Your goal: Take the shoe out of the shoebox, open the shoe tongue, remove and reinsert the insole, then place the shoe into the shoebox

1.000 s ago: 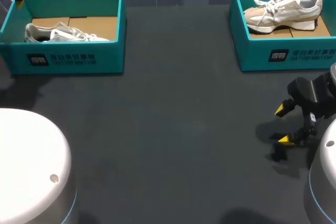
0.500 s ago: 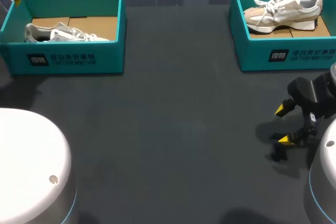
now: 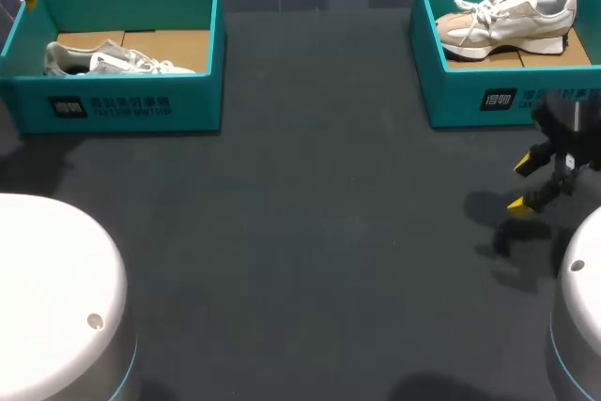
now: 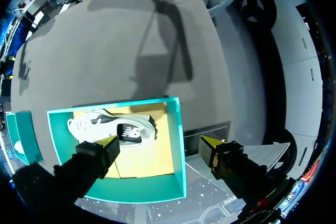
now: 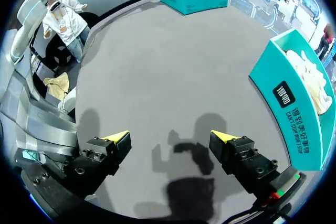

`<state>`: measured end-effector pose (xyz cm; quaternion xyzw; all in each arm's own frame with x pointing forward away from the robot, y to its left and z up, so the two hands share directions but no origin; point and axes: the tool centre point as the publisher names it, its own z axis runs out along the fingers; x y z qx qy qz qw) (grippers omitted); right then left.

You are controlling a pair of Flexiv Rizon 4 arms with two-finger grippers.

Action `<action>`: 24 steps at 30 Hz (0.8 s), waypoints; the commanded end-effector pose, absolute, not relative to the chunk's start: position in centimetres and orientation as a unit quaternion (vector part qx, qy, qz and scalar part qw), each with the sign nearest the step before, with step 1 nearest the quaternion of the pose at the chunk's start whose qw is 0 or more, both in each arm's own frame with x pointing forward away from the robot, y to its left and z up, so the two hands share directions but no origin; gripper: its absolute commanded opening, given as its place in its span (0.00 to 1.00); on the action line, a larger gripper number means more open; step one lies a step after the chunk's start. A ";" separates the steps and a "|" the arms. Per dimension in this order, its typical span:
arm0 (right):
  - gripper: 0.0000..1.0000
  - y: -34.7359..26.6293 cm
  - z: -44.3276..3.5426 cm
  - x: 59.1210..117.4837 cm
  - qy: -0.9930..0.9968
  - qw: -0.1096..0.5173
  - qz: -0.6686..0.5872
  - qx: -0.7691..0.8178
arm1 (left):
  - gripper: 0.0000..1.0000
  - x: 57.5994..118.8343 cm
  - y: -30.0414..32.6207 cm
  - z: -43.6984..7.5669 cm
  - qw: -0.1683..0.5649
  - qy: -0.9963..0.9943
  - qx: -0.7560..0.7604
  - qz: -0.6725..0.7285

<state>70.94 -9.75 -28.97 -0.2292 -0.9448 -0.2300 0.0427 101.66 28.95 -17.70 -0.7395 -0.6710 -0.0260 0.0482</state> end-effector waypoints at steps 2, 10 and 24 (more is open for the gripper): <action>1.00 -10.7 -25.6 73.6 -0.941 0.069 -0.173 -0.282 | 1.00 101.8 29.0 -17.6 0.049 -0.670 -0.740 -0.026; 1.00 -12.2 -21.1 78.5 -0.921 0.055 -0.101 -0.373 | 1.00 101.8 29.0 -17.6 0.049 -0.670 -0.740 -0.026; 1.00 -17.3 -18.1 88.4 -0.879 0.010 -0.074 -0.472 | 1.00 101.8 29.0 -17.6 0.049 -0.670 -0.740 -0.026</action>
